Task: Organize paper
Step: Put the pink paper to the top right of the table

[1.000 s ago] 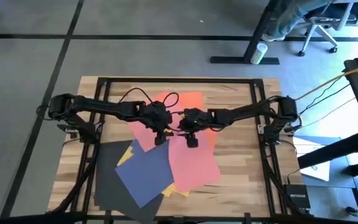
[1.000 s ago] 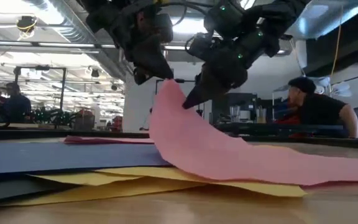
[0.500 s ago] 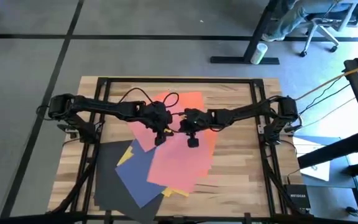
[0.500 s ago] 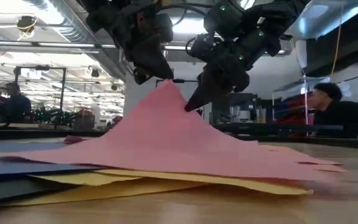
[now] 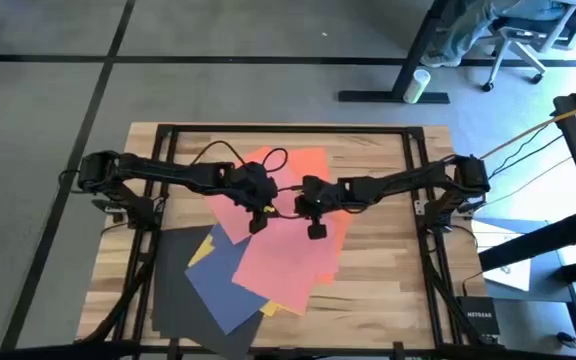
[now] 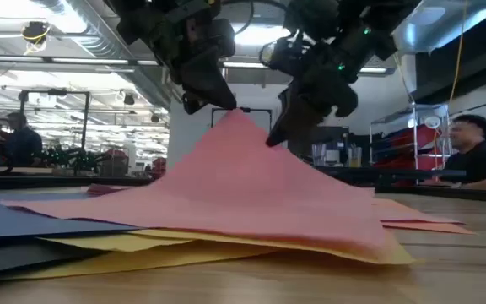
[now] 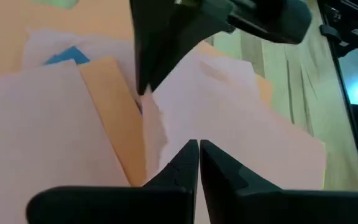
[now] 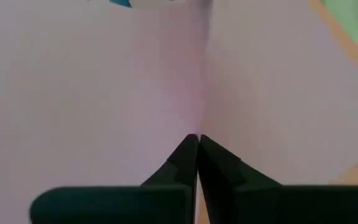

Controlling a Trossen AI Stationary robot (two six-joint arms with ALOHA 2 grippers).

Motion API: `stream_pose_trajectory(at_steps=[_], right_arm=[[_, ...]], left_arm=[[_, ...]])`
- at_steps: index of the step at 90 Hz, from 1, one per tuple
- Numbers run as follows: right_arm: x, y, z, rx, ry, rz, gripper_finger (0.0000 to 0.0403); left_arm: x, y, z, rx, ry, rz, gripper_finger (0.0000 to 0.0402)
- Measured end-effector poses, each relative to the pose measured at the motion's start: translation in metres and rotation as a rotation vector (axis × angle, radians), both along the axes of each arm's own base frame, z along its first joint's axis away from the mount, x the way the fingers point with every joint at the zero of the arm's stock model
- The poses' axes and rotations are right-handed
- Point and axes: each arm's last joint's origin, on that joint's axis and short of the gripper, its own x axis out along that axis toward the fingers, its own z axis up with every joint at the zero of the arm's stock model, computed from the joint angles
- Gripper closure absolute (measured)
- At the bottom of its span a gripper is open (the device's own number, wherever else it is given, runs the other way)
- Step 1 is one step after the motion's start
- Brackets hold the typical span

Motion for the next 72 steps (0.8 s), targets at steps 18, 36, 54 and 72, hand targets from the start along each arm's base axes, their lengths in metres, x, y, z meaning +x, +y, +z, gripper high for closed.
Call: stream_pose_trajectory(at_steps=[18,36,54,72], right_arm=[[-0.02,-0.002,0.005,-0.065,0.139,-0.142,0.0403],[-0.04,-0.008,0.009,-0.192,0.264,-0.259,0.0403],[-0.058,-0.028,0.015,-0.294,0.387,-0.334,0.0403],[-0.077,-0.062,0.024,-0.345,0.466,-0.427,0.0403]], left_arm=[[0.0,0.0,0.0,0.01,0.002,0.008,0.0401],[-0.001,0.004,-0.002,0.08,0.022,0.081,0.0401],[-0.006,0.011,-0.007,0.097,0.083,0.127,0.0401],[-0.006,0.011,-0.007,0.11,0.078,0.162,0.0401]])
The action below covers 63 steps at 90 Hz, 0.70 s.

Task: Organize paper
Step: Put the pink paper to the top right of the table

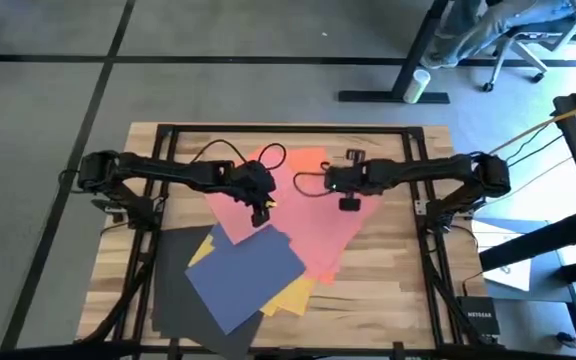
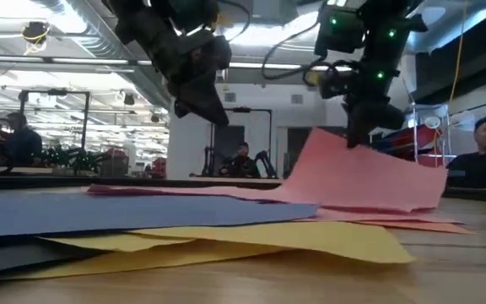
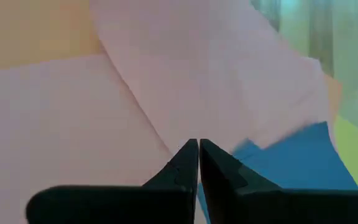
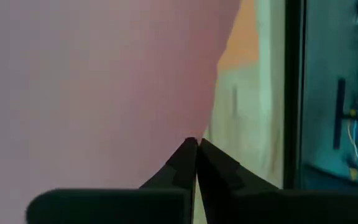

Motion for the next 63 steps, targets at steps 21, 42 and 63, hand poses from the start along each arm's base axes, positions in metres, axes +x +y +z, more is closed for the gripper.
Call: stream_pose_trajectory(at_steps=[21,42,63], right_arm=[[-0.03,-0.046,0.015,-0.039,0.062,-0.096,0.0403],[-0.052,-0.094,0.02,-0.057,0.065,-0.144,0.0403],[-0.063,-0.125,0.024,-0.06,0.001,-0.06,0.0403]], left_arm=[[0.001,0.0,0.0,-0.013,-0.009,0.022,0.0401],[0.002,0.001,0.002,-0.001,-0.035,0.029,0.0401],[0.003,0.001,0.002,0.003,-0.037,0.04,0.0401]])
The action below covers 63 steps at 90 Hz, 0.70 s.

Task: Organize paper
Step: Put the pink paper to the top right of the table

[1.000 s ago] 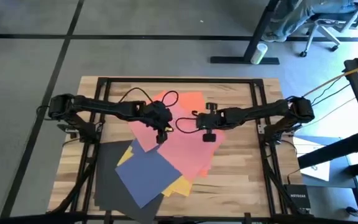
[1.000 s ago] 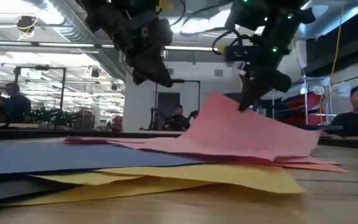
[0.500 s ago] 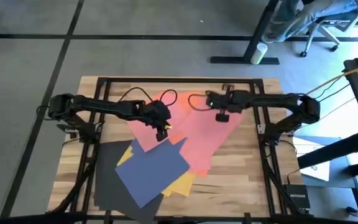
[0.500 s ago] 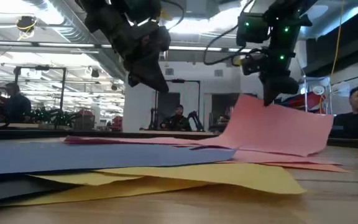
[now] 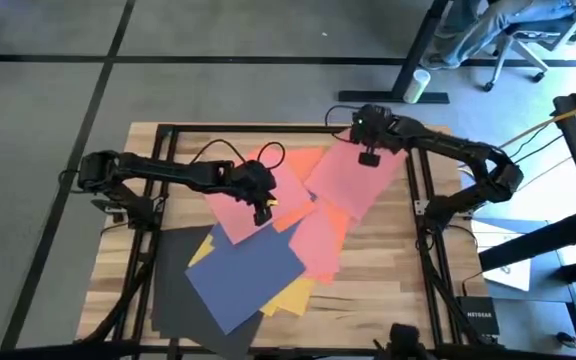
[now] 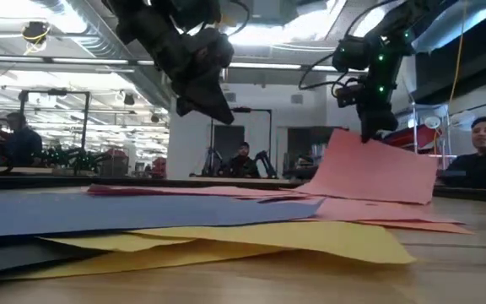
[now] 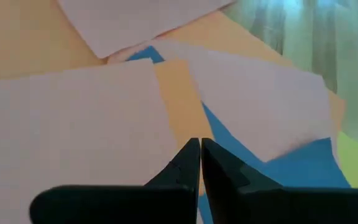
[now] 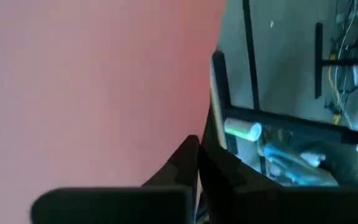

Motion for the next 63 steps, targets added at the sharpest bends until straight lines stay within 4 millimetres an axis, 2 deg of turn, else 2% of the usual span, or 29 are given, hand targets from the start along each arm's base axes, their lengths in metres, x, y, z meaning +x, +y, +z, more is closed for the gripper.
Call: stream_pose_trajectory(at_steps=[19,34,63], right_arm=[[-0.002,-0.012,-0.007,0.076,-0.001,0.219,0.0403],[-0.004,-0.02,-0.017,0.109,0.078,0.369,0.0403],[0.0,-0.025,-0.03,0.132,0.153,0.516,0.0403]], left_arm=[[0.002,0.0,0.002,0.002,-0.029,0.002,0.0401],[0.003,0.0,0.003,-0.004,-0.039,0.009,0.0401],[0.003,0.0,0.003,-0.006,-0.04,0.011,0.0401]])
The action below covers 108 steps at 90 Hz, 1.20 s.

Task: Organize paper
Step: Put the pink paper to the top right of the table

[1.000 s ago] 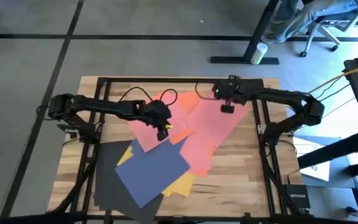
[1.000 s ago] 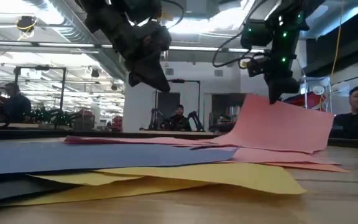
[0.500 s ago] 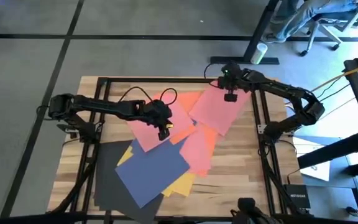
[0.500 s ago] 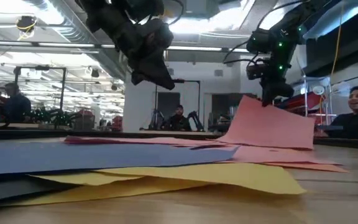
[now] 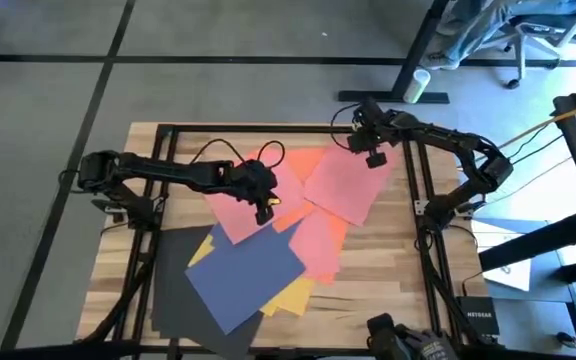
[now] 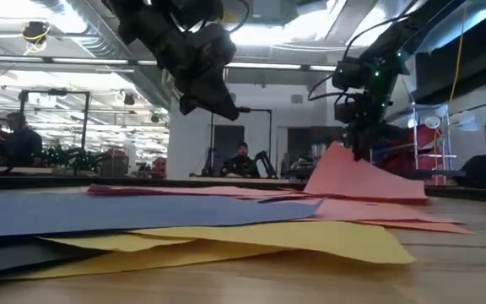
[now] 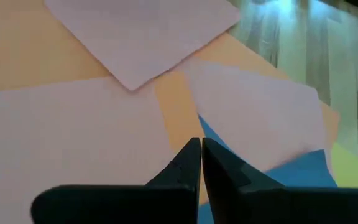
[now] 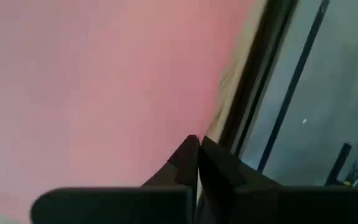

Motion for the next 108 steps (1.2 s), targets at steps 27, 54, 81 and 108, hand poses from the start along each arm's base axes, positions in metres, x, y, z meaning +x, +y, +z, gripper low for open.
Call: stream_pose_trajectory(at_steps=[27,54,81,108], right_arm=[[-0.001,-0.016,0.006,-0.169,-0.024,-0.15,0.0396],[-0.002,-0.017,0.007,-0.175,-0.069,-0.31,0.0355],[-0.002,-0.016,0.007,-0.148,-0.142,-0.447,0.0299],[0.0,-0.012,0.006,-0.129,-0.165,-0.523,0.0253]], left_arm=[[0.0,0.0,0.0,-0.001,0.005,0.001,0.0401],[-0.004,-0.001,-0.008,0.009,0.091,-0.022,0.0402],[0.003,0.0,-0.026,0.001,0.141,-0.022,0.0402],[0.005,0.0,-0.025,0.02,0.119,-0.038,0.0402]])
